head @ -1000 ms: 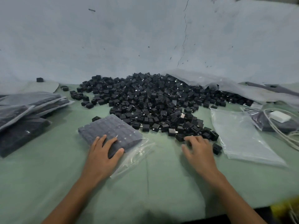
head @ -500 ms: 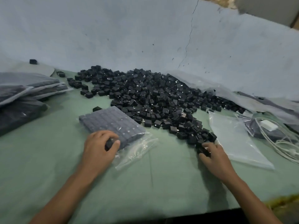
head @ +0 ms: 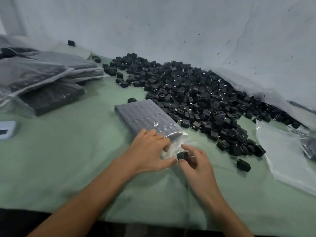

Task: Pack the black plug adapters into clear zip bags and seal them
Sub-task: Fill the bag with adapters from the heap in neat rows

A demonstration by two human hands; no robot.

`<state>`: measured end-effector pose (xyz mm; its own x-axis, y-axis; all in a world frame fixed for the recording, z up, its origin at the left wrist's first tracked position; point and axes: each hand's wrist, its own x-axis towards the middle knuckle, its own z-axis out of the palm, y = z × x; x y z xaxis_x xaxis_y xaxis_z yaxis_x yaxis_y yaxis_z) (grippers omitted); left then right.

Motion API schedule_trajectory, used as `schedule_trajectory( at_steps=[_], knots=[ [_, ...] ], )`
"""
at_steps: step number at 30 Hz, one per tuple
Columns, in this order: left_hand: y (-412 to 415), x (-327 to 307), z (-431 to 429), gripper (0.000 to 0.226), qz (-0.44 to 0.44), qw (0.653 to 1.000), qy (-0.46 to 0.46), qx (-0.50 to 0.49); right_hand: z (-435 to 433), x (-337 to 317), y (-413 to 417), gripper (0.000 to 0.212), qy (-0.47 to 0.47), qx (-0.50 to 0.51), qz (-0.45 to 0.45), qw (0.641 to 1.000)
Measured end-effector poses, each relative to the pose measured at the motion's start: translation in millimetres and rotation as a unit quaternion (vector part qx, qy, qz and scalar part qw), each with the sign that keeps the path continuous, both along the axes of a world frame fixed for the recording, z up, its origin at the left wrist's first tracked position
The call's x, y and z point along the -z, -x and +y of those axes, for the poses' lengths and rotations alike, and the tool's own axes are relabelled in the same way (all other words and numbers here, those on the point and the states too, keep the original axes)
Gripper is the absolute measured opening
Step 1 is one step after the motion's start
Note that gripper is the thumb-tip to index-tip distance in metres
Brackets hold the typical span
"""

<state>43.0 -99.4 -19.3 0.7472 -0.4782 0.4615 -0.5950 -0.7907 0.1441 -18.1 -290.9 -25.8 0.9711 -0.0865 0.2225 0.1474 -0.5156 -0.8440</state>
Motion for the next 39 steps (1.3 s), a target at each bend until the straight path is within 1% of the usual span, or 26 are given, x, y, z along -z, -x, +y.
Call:
schedule_trajectory(
  at_steps=[2,4,7,10,14,16,18,21,24,27,28,31,36,39],
  knots=[
    [-4,-5,-1,0.032,0.020,1.000,-0.008,0.015,0,3,1,0.041,0.018,0.014,-0.011,1.000],
    [-5,-9,0,0.025,0.027,0.999,0.012,0.024,-1,4,4,0.039,0.026,0.016,-0.020,0.999],
    [0,-12,8,0.024,0.014,0.999,0.035,0.030,-1,4,4,0.034,0.000,0.017,-0.025,1.000],
    [11,-12,16,0.024,0.000,1.000,0.018,0.022,-1,4,3,0.036,-0.024,0.026,-0.003,0.999],
    [19,-8,18,0.026,0.011,1.000,-0.024,-0.003,1,7,1,0.040,-0.072,0.015,0.004,0.997],
    [19,-8,17,0.026,0.011,1.000,-0.008,0.000,1,7,1,0.039,-0.071,0.010,0.001,0.997],
    [22,-7,16,0.026,-0.005,1.000,0.028,0.008,1,6,2,0.036,-0.081,0.006,0.007,0.997],
    [29,-4,10,0.026,-0.051,0.995,0.084,0.012,4,3,0,0.029,-0.147,-0.025,0.042,0.988],
    [31,1,8,0.020,-0.081,0.991,0.106,-0.007,13,1,-7,0.026,-0.186,-0.073,0.087,0.976],
    [36,2,8,0.019,-0.092,0.990,0.111,-0.011,26,-4,-12,0.010,-0.201,-0.100,0.103,0.969],
    [37,3,8,0.019,-0.089,0.990,0.109,-0.005,29,-5,-15,0.009,-0.194,-0.096,0.102,0.971],
    [43,4,9,0.015,-0.062,0.992,0.107,0.011,33,-6,-21,0.015,-0.169,-0.089,0.099,0.977],
    [49,0,19,0.013,-0.002,0.994,0.108,0.016,38,-1,-25,0.036,-0.125,-0.121,0.078,0.982],
    [46,-7,27,0.014,0.073,0.988,0.133,0.032,35,2,-21,0.035,-0.102,-0.151,0.086,0.980]
  ],
)
